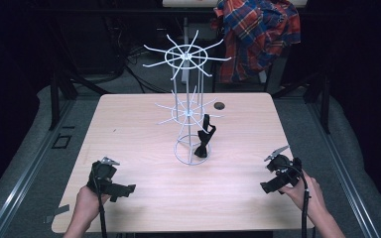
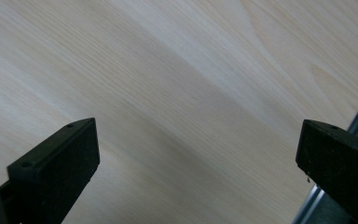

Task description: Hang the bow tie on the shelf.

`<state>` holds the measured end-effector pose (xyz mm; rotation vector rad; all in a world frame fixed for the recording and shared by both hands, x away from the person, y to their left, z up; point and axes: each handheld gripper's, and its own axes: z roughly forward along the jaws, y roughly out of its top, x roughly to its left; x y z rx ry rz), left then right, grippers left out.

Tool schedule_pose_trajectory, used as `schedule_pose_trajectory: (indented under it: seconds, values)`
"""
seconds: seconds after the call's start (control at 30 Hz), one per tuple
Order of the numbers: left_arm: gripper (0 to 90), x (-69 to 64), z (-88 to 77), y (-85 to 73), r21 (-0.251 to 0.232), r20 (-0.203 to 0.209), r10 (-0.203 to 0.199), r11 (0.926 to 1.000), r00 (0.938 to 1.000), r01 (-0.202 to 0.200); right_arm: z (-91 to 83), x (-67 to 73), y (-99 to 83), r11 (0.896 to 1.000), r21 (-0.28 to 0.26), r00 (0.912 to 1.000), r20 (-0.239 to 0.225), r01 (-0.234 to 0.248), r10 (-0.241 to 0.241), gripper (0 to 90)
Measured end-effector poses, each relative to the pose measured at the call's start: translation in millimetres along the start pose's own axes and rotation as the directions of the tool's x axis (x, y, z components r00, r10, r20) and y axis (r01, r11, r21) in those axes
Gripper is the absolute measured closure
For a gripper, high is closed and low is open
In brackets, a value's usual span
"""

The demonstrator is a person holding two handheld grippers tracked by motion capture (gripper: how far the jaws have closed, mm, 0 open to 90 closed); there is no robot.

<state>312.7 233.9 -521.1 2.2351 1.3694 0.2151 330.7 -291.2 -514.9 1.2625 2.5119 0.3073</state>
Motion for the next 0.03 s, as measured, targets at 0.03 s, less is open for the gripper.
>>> schedule_pose_trajectory:
  seconds: [0.03]
  values:
    - [0.5,0.0,0.0,0.0,0.000,0.000,0.000,1.0000,1.0000,0.000,1.4,0.3,0.0,1.000,0.007,0.9999,0.012,0.009,-0.009,0.0]
